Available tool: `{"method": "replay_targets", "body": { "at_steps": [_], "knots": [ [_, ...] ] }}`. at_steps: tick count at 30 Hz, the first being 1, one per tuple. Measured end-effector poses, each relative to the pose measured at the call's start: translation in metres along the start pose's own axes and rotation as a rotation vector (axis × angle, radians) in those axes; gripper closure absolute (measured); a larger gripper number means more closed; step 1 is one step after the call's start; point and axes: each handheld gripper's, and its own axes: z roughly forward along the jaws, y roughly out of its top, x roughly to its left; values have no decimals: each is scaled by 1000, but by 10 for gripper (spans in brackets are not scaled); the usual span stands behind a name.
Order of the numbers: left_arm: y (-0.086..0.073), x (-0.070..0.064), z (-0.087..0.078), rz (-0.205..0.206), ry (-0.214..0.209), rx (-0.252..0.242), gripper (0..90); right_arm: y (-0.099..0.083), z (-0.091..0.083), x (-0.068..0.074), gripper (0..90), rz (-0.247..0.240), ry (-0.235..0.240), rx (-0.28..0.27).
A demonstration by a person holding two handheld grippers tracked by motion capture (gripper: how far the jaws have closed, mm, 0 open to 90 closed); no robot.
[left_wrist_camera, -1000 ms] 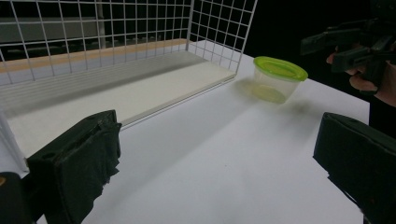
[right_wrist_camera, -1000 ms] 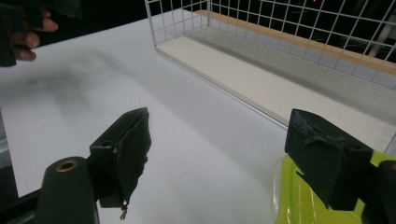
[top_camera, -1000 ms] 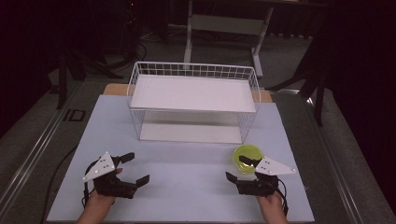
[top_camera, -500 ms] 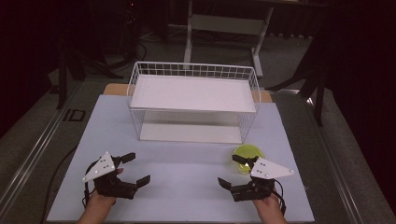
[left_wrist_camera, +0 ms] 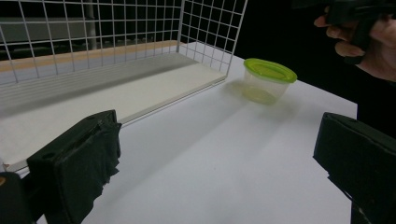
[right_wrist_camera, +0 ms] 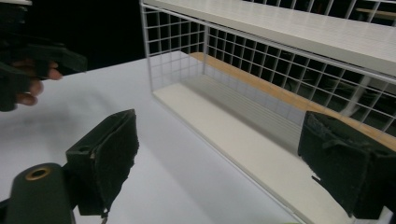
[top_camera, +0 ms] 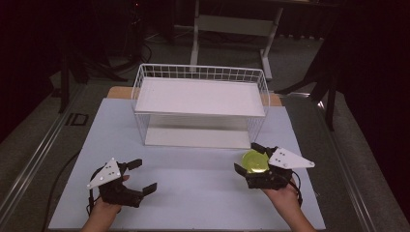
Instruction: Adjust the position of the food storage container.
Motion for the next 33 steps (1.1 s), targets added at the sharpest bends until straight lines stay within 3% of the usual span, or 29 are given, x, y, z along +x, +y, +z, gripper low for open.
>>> {"method": "replay_targets", "body": {
  "at_steps": [5,8,16,18,19,22,28,33],
  "knots": [
    [0,0,0,3,-1,3,14,-5,4,-17,144,44,-32,27],
    [0,0,0,0,-1,2,14,-10,3,-28,206,51,-59,43],
    [-1,0,2,-5,-2,7,14,-30,-1,-57,349,129,-114,91],
    [-1,0,2,-3,-3,9,14,-35,-3,-64,450,126,-134,120],
    [-1,0,2,-3,-4,10,14,-38,-4,-67,457,122,-152,136],
    [-1,0,3,-3,-6,12,14,-46,-7,-80,534,175,-160,154],
    [-1,1,3,-8,-5,11,14,-59,-16,-95,648,178,-228,181],
    [-1,0,2,-5,-3,6,14,-68,-25,-105,807,178,-278,199]
  ]
}}
